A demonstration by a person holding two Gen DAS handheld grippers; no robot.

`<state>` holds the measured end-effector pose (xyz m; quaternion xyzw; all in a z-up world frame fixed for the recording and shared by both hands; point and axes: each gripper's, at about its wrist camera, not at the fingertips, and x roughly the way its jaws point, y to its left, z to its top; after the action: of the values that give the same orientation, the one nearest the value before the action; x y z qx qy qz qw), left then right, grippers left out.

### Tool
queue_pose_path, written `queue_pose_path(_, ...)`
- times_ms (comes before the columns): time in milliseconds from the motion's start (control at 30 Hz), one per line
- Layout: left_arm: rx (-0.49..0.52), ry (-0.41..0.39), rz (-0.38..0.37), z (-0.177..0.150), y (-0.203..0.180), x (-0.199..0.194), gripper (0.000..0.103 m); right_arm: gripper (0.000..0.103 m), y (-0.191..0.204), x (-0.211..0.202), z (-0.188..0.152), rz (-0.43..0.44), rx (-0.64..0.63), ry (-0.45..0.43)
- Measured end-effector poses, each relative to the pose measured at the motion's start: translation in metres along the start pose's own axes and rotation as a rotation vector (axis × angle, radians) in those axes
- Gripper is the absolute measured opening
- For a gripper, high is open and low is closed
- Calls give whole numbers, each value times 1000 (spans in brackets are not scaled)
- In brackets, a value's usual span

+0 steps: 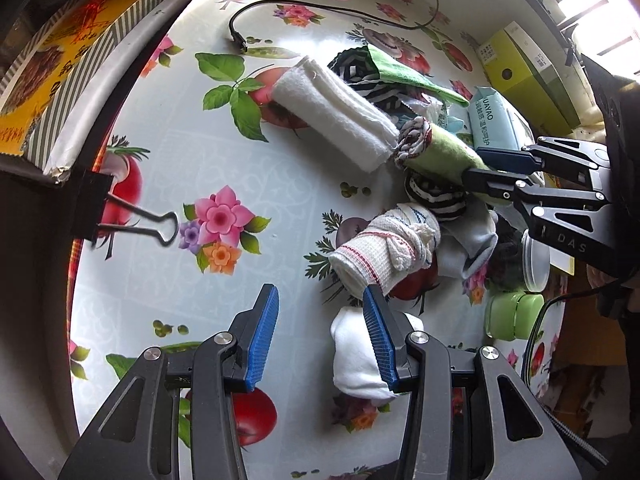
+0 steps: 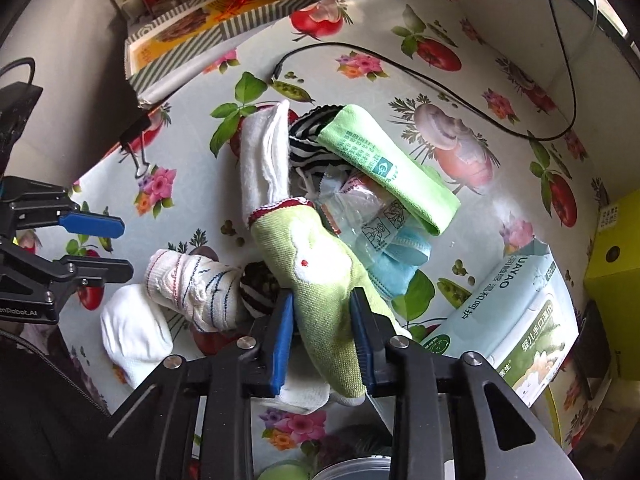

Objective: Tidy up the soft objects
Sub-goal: 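Grasp the green bunny-print sock with the right tool while the left tool grasps a white sock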

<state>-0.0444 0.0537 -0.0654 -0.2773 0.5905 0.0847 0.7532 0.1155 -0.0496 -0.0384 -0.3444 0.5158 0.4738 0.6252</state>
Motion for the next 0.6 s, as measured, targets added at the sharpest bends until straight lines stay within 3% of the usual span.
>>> queue_pose_path(433,-36,77,-53,-31,-23,-1,45,15,-10,-56,-21,33,121,-137)
queue_pose_path(600,-66,140,-55,-40,-27,14,52,15,-10,-67,-35,48,167,-167)
